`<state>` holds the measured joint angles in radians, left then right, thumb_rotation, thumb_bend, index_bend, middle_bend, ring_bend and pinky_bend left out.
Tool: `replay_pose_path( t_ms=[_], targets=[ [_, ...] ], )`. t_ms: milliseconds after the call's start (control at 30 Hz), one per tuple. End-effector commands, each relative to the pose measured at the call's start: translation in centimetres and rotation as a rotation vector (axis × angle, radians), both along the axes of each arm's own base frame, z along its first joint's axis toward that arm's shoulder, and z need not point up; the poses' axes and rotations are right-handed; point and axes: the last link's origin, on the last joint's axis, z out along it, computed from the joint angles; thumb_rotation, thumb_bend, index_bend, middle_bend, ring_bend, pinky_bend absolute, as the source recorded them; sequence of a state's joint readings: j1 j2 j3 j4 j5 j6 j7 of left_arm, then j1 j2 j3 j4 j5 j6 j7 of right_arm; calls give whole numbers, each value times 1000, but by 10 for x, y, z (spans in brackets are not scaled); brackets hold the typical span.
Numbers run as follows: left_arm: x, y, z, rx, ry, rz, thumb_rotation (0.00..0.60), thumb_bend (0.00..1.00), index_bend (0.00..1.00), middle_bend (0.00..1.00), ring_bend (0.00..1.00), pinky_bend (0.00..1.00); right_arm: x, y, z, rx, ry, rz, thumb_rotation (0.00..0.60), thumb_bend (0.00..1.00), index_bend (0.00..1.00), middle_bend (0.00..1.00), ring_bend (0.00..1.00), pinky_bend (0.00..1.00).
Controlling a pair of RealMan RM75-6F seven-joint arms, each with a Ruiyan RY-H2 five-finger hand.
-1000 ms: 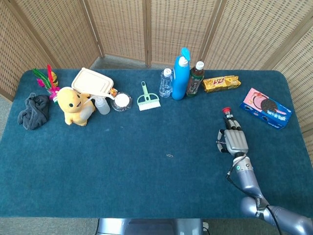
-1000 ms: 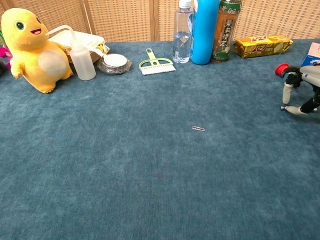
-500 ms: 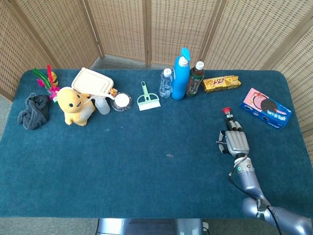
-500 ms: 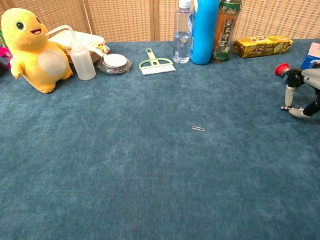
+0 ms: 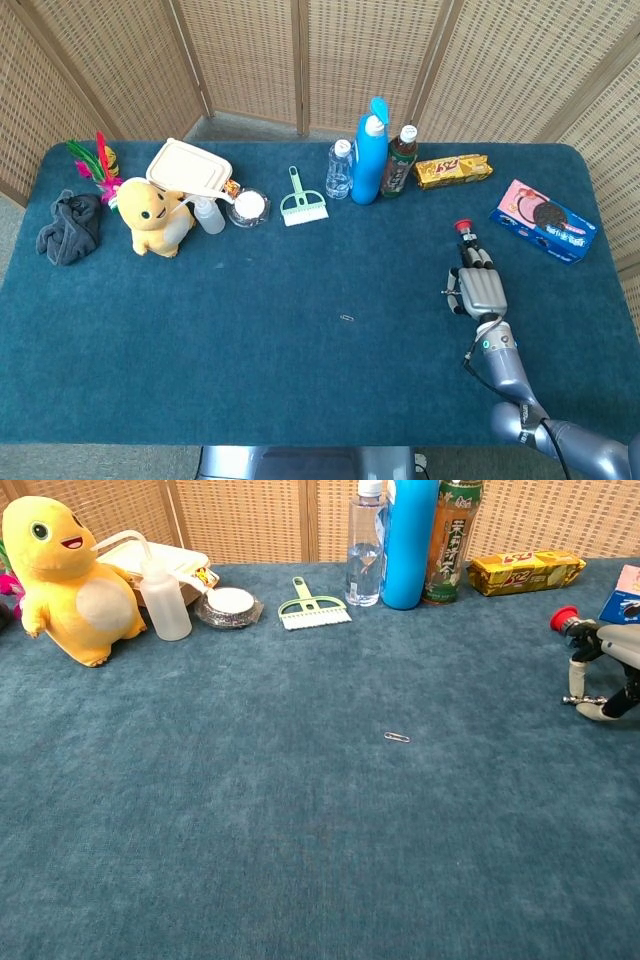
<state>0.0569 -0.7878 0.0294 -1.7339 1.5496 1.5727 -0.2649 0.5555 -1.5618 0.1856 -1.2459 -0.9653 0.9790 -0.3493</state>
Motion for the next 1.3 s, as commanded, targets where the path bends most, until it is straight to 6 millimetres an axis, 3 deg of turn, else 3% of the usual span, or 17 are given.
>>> replay_pose_path(
  t_ms=[33,333,600,833,1000,1133,1300],
  targets=[
    [0,0,0,-1,1,1,600,363,0,0,0,46,0,0,0,-2,0,1,600,407,550,7,0,0],
    [0,0,-1,-2,4,1,600,363,0,0,0,46,-4,0,0,-5,12,-3,600,492,611,25,0,0],
    [0,0,-1,-2,3,2,600,363,0,0,0,46,8,6,4,-18,-13,47,600,499,632,39,0,0],
    [1,0,-1,-1,1,0,600,363,0,0,0,46,41,15,12,-14,-104,139,600,512,640,48,0,0],
    [1,0,-1,-3,1,-1,600,363,0,0,0,46,80,26,11,48,-263,187,600,514,658,64,0,0],
    [1,0,-1,-3,-1,-3,600,363,0,0,0,46,115,33,2,162,-493,153,600,525,672,73,0,0],
    [0,-1,0,-2,-5,-2,600,363,0,0,0,46,143,29,-14,260,-667,128,600,532,682,74,0,0]
  ],
)
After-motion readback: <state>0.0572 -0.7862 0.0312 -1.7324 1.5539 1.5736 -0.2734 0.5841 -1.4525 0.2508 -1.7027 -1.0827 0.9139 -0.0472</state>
